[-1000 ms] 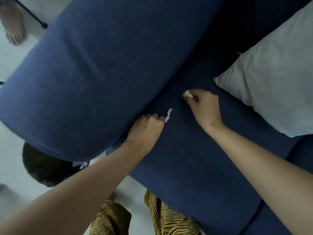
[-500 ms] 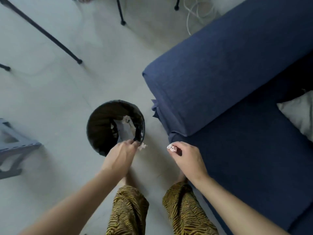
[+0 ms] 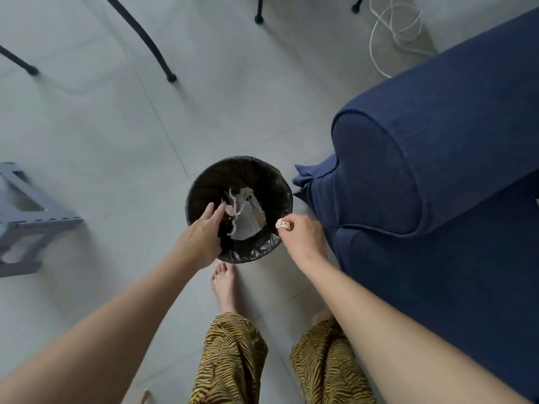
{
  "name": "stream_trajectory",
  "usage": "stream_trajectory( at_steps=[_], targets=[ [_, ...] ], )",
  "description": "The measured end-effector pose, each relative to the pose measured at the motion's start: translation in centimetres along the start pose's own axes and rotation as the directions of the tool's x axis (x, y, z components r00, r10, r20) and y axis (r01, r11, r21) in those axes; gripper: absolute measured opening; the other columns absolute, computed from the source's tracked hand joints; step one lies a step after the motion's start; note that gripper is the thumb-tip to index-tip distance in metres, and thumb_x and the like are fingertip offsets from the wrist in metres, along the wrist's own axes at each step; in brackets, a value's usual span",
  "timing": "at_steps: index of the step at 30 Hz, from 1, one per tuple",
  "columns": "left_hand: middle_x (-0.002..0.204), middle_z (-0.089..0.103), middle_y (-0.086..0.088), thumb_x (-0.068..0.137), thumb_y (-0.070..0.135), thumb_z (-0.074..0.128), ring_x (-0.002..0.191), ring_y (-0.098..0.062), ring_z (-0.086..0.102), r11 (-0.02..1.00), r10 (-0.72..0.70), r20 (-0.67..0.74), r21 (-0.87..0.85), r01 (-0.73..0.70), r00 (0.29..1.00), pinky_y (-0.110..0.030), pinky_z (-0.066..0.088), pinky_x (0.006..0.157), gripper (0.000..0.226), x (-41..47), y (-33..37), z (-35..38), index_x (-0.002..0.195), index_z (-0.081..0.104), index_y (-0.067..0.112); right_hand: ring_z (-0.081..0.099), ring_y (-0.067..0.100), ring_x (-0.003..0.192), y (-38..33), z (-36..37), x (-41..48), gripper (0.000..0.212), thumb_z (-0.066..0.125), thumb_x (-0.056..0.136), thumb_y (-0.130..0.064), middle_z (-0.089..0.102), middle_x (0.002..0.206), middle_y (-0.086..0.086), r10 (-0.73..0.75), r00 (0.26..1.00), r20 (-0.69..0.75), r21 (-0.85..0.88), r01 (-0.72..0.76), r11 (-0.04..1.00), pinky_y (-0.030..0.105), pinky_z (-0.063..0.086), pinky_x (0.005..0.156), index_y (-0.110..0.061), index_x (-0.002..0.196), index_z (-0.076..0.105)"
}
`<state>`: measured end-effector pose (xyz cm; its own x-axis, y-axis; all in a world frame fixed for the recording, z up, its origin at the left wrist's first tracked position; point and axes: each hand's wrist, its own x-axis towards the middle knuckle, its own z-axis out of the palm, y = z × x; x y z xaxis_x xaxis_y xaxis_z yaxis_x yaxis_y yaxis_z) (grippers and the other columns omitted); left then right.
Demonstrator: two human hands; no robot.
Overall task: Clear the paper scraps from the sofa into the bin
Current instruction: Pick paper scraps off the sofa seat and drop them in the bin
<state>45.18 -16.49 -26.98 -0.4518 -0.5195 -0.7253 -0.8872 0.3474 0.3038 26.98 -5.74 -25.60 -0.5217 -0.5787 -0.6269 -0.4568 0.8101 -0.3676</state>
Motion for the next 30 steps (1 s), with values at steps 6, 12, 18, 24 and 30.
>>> stream_trajectory(
  at_steps=[6,12,18,24,30],
  targets=[
    [0.165,0.004,-0.007,0.091,0.018,0.061,0.128,-0.038,0.048,1.000,-0.010,0.007,0.006,0.010,1.000,-0.043,0.049,0.092,0.083,-0.4,-2.9,0.2,0.157,0.011,0.019,0.061,0.035,0.109,-1.9,1.7,1.4,0.032,0.054,0.092,-0.006,0.068,0.119,0.012,-0.016,0.961,0.277,-0.087,0.042,0.995,0.036,0.048,0.083,-0.014,0.122,0.059],
    [0.165,0.004,-0.006,0.096,0.037,0.055,0.135,-0.034,0.043,0.999,-0.028,-0.018,-0.025,0.027,0.999,-0.043,0.045,0.100,0.077,-0.7,-3.6,-0.4,0.157,0.012,0.021,0.037,0.034,0.144,-1.8,1.5,1.6,0.099,0.060,0.093,-0.035,0.029,0.164,0.013,-0.068,0.909,0.412,-0.104,0.121,0.987,0.049,0.039,0.111,-0.026,0.162,-0.010],
    [0.165,0.002,-0.008,0.092,0.064,0.045,0.148,-0.030,0.018,0.997,0.042,0.015,0.070,-0.043,0.999,-0.044,0.032,0.112,0.086,-2.8,0.5,-0.2,0.158,0.006,0.025,-0.021,0.026,0.155,1.5,0.5,-1.1,0.088,0.024,0.090,-0.081,-0.024,0.168,0.002,-0.102,0.909,0.404,-0.110,0.159,0.981,0.059,-0.009,0.120,-0.045,0.152,-0.028],
    [0.165,-0.003,-0.006,0.087,0.076,0.032,0.150,-0.028,0.003,0.952,0.129,0.251,0.240,-0.191,0.959,-0.046,0.017,0.119,0.091,-5.2,8.8,2.0,0.157,-0.004,0.030,-0.032,0.021,0.149,8.1,-2.8,-6.8,0.083,0.006,0.085,-0.087,-0.036,0.161,-0.004,-0.166,0.885,0.434,-0.103,0.231,0.967,0.050,-0.027,0.112,-0.050,0.145,-0.037],
    [0.165,0.007,-0.003,0.079,0.085,0.027,0.150,-0.023,0.011,0.889,0.202,0.390,0.311,-0.335,0.898,-0.041,0.019,0.119,0.099,-5.6,20.2,5.7,0.157,-0.001,0.031,-0.026,0.018,0.153,18.0,-9.0,-11.0,0.083,0.008,0.083,-0.089,-0.024,0.167,-0.006,-0.063,0.920,0.386,-0.024,0.078,0.997,0.051,-0.019,0.120,-0.054,0.148,-0.030]
  ],
)
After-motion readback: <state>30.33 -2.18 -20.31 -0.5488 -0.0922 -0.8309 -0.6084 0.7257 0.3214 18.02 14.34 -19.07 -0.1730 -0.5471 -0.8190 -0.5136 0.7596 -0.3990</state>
